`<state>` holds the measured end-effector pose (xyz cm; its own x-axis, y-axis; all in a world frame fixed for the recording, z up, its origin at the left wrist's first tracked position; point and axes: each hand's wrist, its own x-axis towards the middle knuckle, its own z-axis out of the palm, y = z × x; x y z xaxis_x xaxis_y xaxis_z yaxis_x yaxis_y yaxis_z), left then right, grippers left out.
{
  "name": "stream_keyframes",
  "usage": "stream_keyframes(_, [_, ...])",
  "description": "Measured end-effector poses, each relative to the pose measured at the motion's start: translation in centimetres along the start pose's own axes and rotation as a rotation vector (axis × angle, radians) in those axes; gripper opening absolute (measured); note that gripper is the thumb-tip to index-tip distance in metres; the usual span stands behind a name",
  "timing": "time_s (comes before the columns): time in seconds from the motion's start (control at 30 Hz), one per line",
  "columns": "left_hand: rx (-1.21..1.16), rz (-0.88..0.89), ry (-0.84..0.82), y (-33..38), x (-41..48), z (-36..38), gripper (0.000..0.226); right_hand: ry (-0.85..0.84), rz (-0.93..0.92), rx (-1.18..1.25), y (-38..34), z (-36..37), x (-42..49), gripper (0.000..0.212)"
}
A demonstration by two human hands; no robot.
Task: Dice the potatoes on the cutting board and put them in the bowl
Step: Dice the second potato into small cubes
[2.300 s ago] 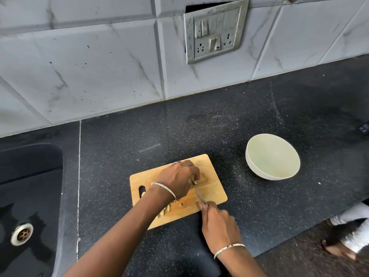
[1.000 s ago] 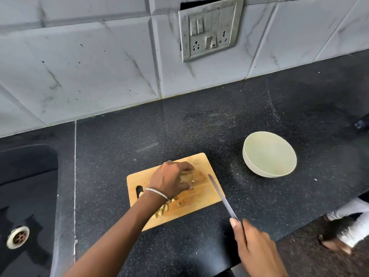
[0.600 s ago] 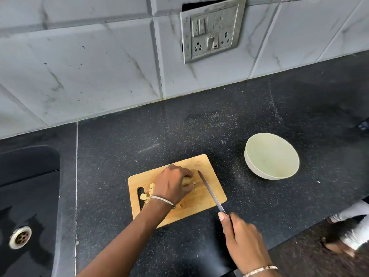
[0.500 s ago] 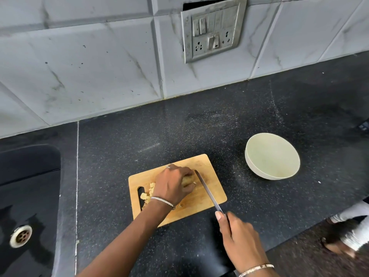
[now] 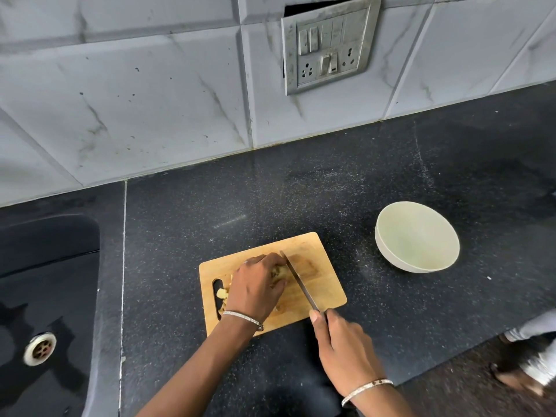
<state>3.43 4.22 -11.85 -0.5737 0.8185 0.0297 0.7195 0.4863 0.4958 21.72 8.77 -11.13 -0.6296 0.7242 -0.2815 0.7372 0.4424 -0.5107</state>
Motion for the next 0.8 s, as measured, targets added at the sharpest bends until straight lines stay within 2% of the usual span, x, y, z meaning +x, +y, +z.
stream_keyframes(0.43, [-0.041, -0.017, 0.006, -0.5, 0.5, -0.3, 0.028, -0.006, -0.013, -0.026, -1.4, 0.1, 0.4, 0.033])
stream_keyframes(0.8, [-0.028, -0.045, -0.026, -0.4, 0.8, -0.6, 0.026, -0.037, 0.09, -0.106, -4.0, 0.8, 2.2, 0.038])
